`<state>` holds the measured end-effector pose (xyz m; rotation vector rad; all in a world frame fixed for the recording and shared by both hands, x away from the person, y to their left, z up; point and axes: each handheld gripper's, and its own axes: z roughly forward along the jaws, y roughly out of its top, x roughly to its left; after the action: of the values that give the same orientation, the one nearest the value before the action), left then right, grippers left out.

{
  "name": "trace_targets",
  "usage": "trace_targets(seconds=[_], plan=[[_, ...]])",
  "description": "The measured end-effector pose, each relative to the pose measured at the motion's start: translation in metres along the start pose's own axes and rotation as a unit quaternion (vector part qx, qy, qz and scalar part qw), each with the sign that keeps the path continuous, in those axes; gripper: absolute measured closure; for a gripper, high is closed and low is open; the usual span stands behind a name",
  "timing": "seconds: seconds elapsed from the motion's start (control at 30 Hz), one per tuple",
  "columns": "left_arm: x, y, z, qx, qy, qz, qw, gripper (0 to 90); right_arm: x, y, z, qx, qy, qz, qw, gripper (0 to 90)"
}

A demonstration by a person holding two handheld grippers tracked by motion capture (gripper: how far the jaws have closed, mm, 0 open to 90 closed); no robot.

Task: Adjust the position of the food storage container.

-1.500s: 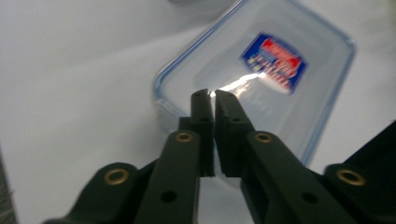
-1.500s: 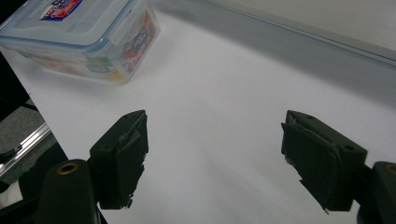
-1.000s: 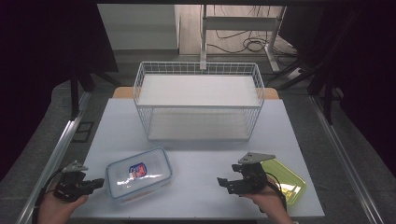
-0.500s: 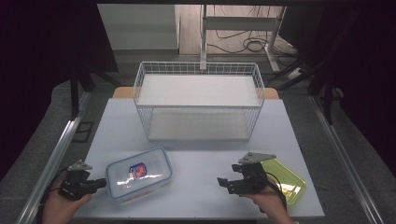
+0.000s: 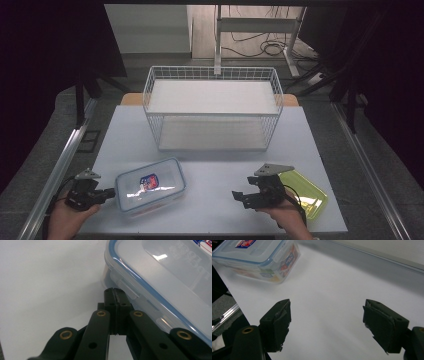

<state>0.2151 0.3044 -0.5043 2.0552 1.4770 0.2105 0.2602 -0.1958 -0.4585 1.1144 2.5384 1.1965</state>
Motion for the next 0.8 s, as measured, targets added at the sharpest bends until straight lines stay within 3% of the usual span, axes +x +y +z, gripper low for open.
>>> trace_targets(seconds=[0.4, 0.8], plan=[[-0.008, 0.016, 0.012, 0.004, -0.008, 0.014, 0.9999, 90.0, -0.001, -0.001, 0.002, 0.005, 0.001, 0.000, 1.0000, 23.0], [-0.029, 0.042, 0.032, 0.015, -0.024, 0.046, 0.9985, 90.0, 0.001, -0.001, 0.002, 0.007, 0.003, -0.002, 1.0000, 23.0]])
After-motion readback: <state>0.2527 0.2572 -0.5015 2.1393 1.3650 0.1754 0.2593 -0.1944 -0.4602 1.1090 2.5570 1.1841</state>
